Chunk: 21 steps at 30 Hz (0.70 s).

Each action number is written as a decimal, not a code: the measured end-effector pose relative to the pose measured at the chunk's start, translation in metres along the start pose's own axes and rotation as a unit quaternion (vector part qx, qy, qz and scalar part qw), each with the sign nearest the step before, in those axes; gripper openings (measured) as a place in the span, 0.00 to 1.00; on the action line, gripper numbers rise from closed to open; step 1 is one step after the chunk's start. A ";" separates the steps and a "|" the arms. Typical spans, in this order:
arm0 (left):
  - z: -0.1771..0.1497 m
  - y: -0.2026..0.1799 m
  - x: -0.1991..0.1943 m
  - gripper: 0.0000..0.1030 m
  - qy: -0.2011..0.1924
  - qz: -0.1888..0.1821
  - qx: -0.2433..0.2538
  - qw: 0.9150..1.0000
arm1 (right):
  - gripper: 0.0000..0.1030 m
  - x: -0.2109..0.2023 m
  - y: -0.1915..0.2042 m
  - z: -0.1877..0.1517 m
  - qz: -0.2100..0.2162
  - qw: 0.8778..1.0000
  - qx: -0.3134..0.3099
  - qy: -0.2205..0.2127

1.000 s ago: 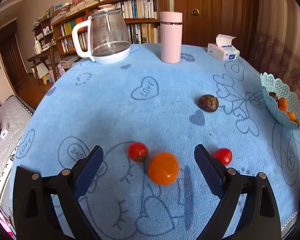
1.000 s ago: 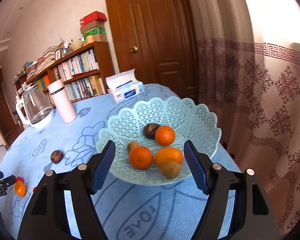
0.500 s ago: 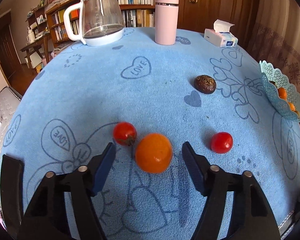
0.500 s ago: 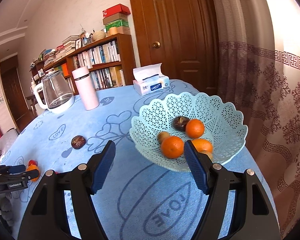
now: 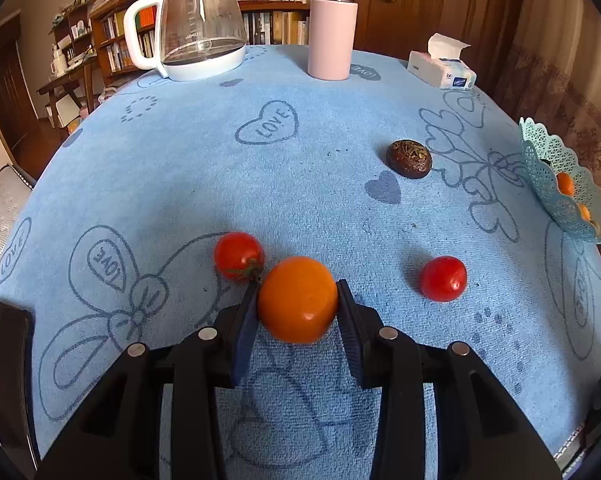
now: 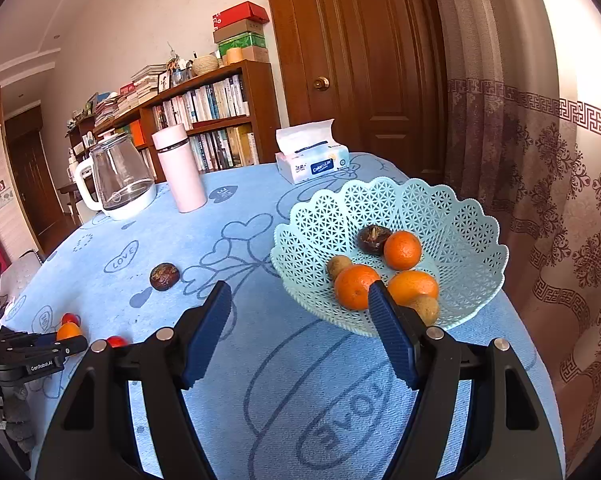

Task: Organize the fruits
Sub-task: 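Grasp the large orange with the left gripper and lift it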

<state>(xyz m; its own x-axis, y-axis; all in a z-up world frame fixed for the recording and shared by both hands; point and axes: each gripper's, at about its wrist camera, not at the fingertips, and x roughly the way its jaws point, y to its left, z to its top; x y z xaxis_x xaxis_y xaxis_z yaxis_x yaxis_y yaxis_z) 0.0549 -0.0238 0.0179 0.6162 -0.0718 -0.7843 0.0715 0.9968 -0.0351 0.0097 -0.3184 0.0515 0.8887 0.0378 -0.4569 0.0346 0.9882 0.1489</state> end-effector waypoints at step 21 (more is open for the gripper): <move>0.007 0.022 -0.047 0.37 -0.059 -0.010 -0.019 0.998 | 0.70 0.013 0.059 -0.011 0.116 0.989 -0.026 0.090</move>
<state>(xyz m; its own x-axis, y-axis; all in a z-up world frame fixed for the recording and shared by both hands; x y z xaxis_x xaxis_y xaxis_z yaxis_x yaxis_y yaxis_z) 0.0332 0.0010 0.0581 0.7026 -0.0936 -0.7054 0.0562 0.9955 -0.0762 0.0182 -0.2575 0.0448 0.7737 0.2856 -0.5655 -0.1890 0.9560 0.2243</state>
